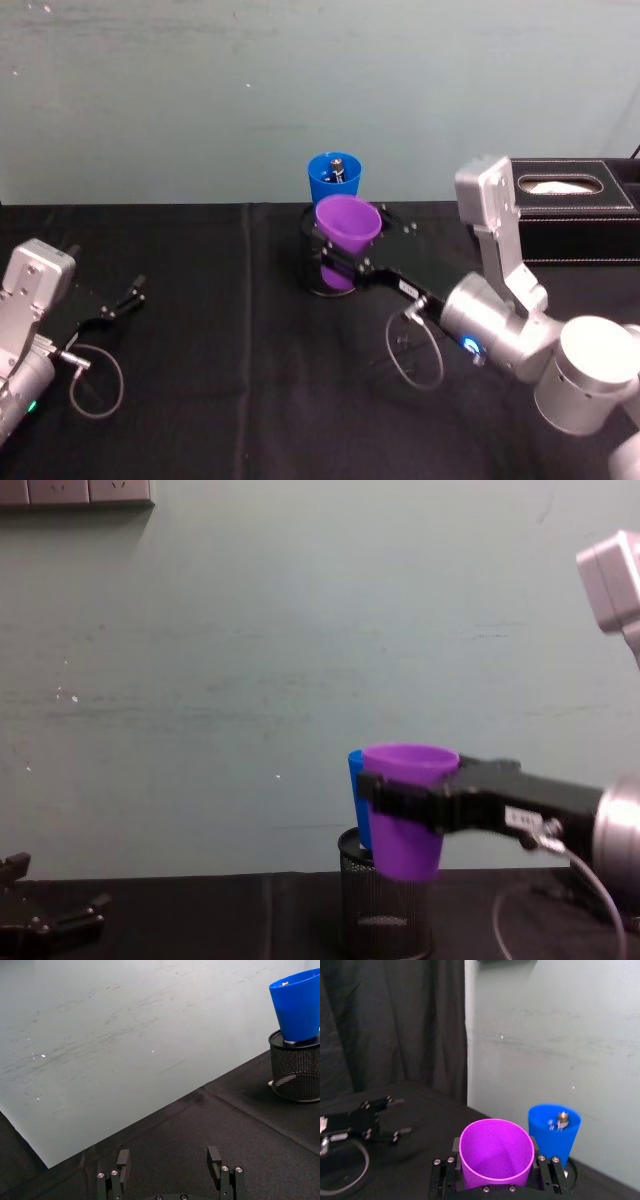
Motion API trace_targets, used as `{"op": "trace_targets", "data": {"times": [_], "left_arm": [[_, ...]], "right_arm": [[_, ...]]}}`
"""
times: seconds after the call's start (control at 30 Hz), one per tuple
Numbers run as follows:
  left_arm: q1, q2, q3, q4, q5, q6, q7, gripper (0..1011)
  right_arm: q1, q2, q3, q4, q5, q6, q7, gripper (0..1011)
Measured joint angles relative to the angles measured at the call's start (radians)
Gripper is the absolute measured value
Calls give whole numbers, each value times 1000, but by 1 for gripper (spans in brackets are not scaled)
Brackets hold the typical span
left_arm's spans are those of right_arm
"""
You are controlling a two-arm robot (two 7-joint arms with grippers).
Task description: Pick up one cup with a gripper and tap it against the other cup.
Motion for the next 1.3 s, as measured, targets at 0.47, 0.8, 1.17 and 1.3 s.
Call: {"op": "trace_targets", "data": {"times": [0.47, 0.8, 1.17, 1.3], "left_arm": [[0, 0, 0, 0, 0, 0, 0, 1000], [0, 0, 0, 0, 0, 0, 0, 1000], [0, 0, 0, 0, 0, 0, 0, 1000], [0, 0, 0, 0, 0, 0, 0, 1000]], "right_arm": [[-144, 32, 5, -44, -31, -71, -18, 741], [-174, -3, 20, 36, -60, -140, -34, 741], [-167, -45, 33, 118, -95, -199, -38, 741], [-162, -59, 38, 142, -107, -218, -38, 741]]}}
